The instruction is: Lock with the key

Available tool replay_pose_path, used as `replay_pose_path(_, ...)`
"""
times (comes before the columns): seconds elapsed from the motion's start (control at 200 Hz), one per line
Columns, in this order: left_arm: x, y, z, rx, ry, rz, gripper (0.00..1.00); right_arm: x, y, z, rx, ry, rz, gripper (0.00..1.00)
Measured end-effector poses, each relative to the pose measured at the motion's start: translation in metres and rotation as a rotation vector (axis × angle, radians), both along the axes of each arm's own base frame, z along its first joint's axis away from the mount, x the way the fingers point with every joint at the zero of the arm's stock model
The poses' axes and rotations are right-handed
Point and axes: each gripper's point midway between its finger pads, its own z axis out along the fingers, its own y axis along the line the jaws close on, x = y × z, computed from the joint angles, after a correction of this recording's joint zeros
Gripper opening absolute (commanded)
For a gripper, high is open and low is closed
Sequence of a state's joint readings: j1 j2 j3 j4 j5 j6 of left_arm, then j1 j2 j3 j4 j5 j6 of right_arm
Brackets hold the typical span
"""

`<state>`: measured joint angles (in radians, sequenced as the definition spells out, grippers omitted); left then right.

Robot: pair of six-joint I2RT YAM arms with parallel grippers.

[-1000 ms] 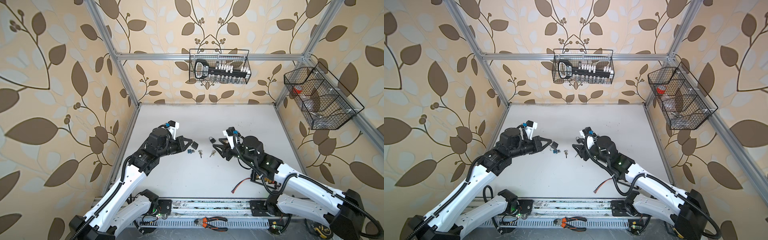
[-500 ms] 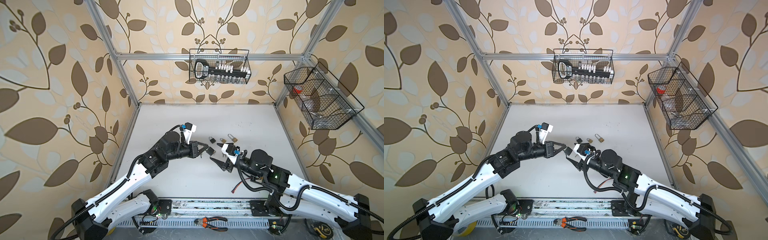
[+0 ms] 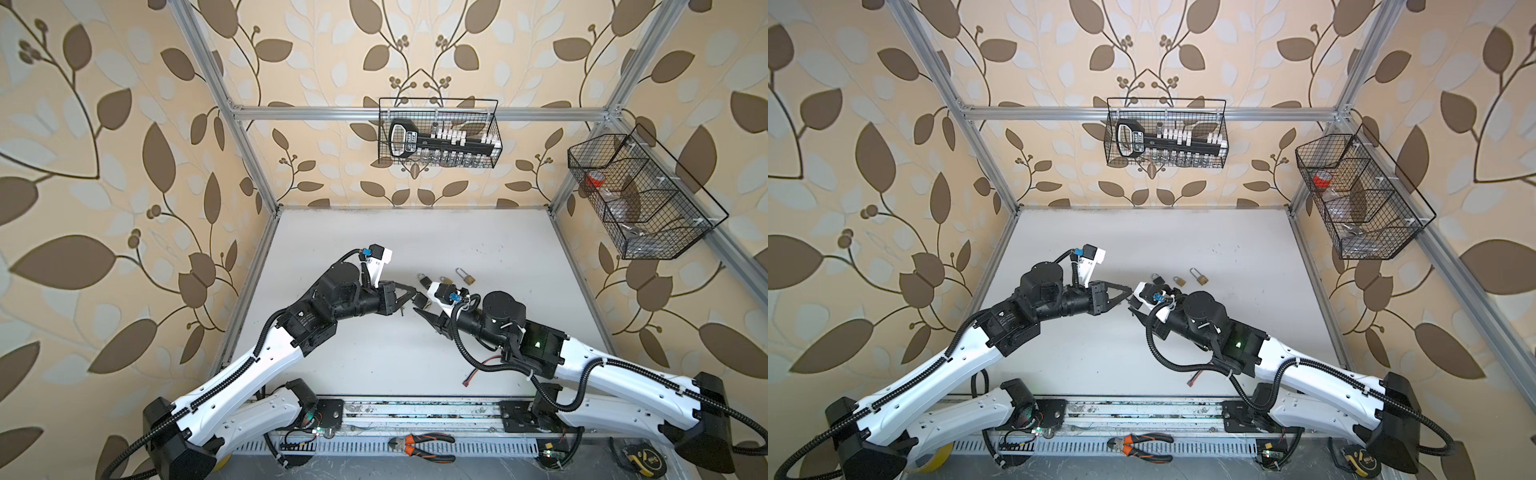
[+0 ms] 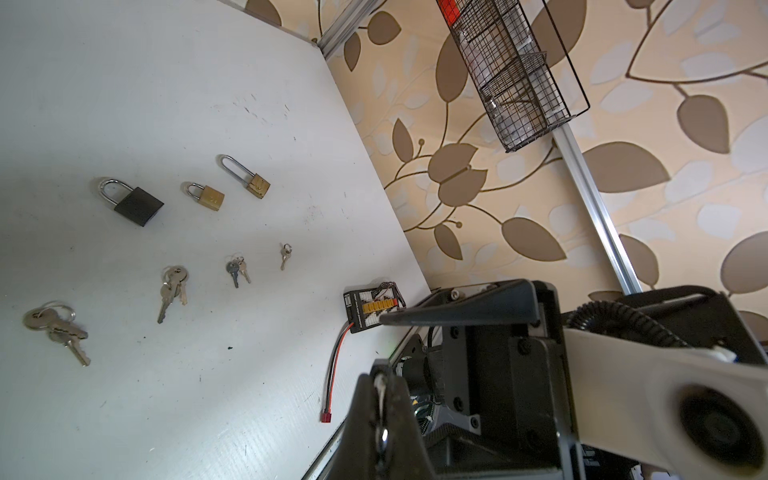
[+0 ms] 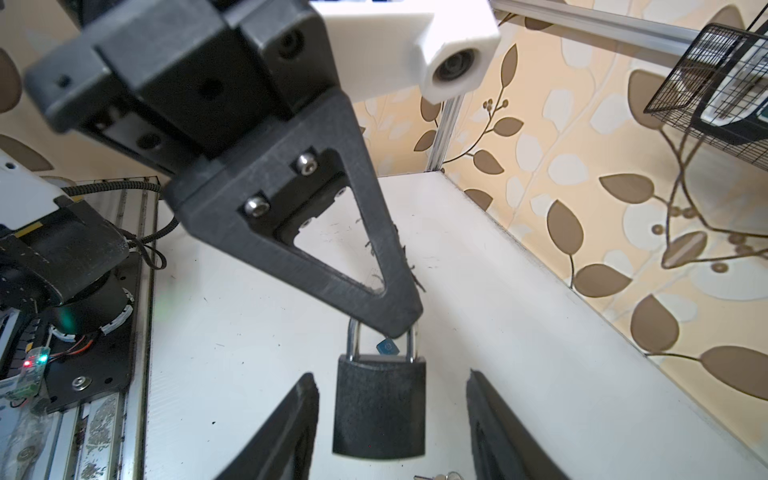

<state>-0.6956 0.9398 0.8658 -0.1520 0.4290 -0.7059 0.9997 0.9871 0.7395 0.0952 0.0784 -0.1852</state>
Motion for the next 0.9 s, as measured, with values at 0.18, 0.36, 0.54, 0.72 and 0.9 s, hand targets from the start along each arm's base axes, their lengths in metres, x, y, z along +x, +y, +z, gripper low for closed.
replay_pose_path(0.18, 0.000, 0.000, 0.000, 0.000, -0.001, -0.001, 0.00, 0.002, 0.004, -0.006, -0.015, 0.017, 0.002, 0.54)
replay_pose_path(0.36, -0.002, -0.001, 0.000, 0.000, -0.001, -0.008, 0.00, 0.002, 0.005, -0.009, -0.018, 0.030, 0.004, 0.49)
replay_pose_path(0.54, -0.002, -0.001, 0.000, 0.001, -0.003, -0.009, 0.00, 0.002, 0.005, -0.009, -0.011, 0.040, 0.002, 0.42)
replay_pose_path(0.72, -0.003, -0.003, 0.000, 0.003, -0.007, -0.015, 0.00, 0.000, 0.005, -0.010, -0.012, 0.046, 0.008, 0.31)
replay_pose_path(0.9, -0.003, -0.002, 0.000, 0.008, -0.013, -0.017, 0.00, 0.000, 0.006, -0.011, -0.008, 0.060, 0.008, 0.03)
